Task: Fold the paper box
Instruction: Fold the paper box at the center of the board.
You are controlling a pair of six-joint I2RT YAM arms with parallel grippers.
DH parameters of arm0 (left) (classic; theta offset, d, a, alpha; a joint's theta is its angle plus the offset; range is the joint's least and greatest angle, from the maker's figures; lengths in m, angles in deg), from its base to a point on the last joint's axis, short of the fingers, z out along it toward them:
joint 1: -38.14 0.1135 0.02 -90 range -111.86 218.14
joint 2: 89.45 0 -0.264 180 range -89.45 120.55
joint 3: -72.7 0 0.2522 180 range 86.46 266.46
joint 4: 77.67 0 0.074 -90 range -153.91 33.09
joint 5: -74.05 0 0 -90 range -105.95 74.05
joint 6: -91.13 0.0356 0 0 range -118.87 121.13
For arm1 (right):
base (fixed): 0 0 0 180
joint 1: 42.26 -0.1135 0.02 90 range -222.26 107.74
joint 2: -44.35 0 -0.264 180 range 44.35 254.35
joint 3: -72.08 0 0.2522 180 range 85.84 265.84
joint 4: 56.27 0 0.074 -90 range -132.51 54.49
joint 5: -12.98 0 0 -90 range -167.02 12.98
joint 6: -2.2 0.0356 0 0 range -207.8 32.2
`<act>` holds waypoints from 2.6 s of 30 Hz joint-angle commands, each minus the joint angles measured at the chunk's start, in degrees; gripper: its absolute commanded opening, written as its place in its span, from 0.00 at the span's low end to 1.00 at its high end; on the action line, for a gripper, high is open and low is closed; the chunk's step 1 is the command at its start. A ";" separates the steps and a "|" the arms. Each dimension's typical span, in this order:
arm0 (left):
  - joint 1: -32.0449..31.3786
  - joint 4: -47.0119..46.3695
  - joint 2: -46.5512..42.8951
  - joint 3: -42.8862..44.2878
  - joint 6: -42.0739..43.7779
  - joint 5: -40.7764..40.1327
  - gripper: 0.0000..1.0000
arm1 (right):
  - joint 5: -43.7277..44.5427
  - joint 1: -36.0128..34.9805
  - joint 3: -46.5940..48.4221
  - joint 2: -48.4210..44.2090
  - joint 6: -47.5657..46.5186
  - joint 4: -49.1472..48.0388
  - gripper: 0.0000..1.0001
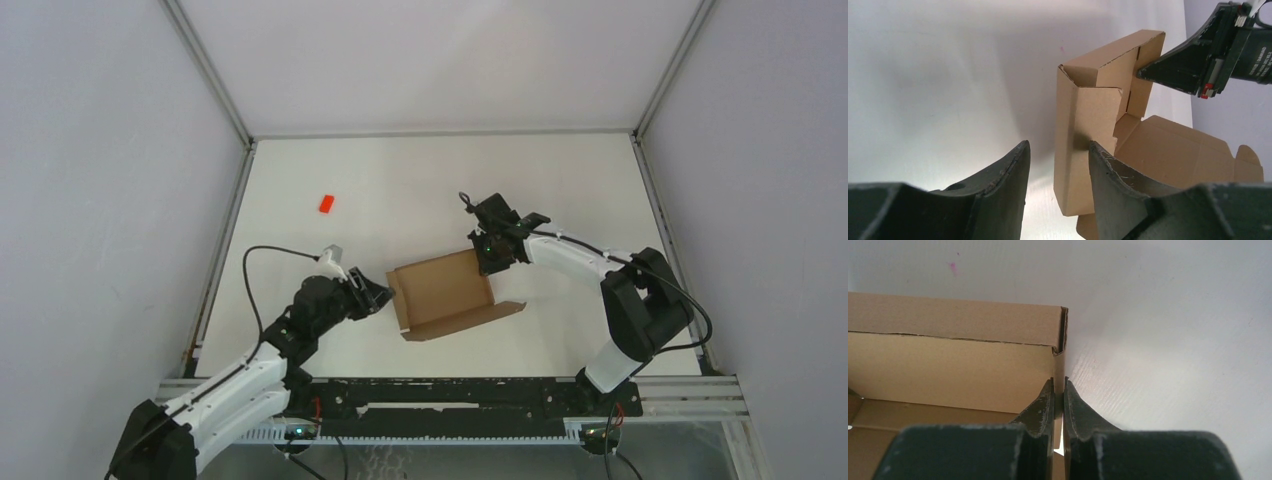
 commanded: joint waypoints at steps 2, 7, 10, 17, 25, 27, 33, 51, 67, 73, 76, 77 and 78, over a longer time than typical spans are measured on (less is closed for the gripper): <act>-2.62 -5.11 3.21 -0.76 -0.37 -0.10 0.51 | -0.81 -0.59 0.55 0.04 1.59 -2.21 0.04; -4.72 -6.66 5.36 -0.41 -1.01 -1.29 0.52 | -0.81 -0.81 0.51 0.40 1.97 -2.59 0.04; -5.46 -6.63 6.29 0.02 -1.13 -2.22 0.52 | -0.64 -1.20 0.55 0.41 2.35 -2.76 0.04; -8.77 -2.05 8.06 2.87 -1.05 -9.67 0.49 | 1.17 -3.43 0.51 0.12 3.58 -2.67 0.04; -11.73 3.08 10.06 6.43 -0.69 -15.68 0.39 | 2.95 -6.05 0.53 0.01 5.08 -2.52 0.04; -12.55 4.34 10.77 7.32 -0.56 -17.49 0.38 | 3.78 -6.59 0.53 -0.16 5.31 -2.43 0.04; -15.64 8.20 14.17 10.62 -0.52 -22.41 0.33 | 4.65 -7.75 -0.80 -1.60 6.24 -3.36 0.04; -23.27 18.60 22.64 19.77 0.09 -36.80 0.16 | 8.81 -11.89 -3.40 -3.92 7.46 -4.44 0.04; -27.67 25.14 19.84 21.80 3.92 -52.21 0.04 | 14.71 -17.34 -7.71 -12.58 10.70 -3.90 0.04; -31.16 26.85 17.60 21.99 4.04 -59.70 0.05 | 17.24 -20.37 -7.90 -14.51 12.06 -2.53 0.05; -32.67 26.99 15.27 21.36 4.16 -62.72 0.05 | 18.40 -22.11 -8.67 -16.22 12.92 -2.29 0.05; -33.18 26.63 13.79 20.95 4.64 -63.42 0.06 | 18.88 -22.69 -9.02 -16.89 13.18 -2.13 0.05; -33.73 26.28 12.60 20.52 4.97 -64.11 0.06 | 19.61 -23.26 -9.37 -17.66 13.43 -1.92 0.05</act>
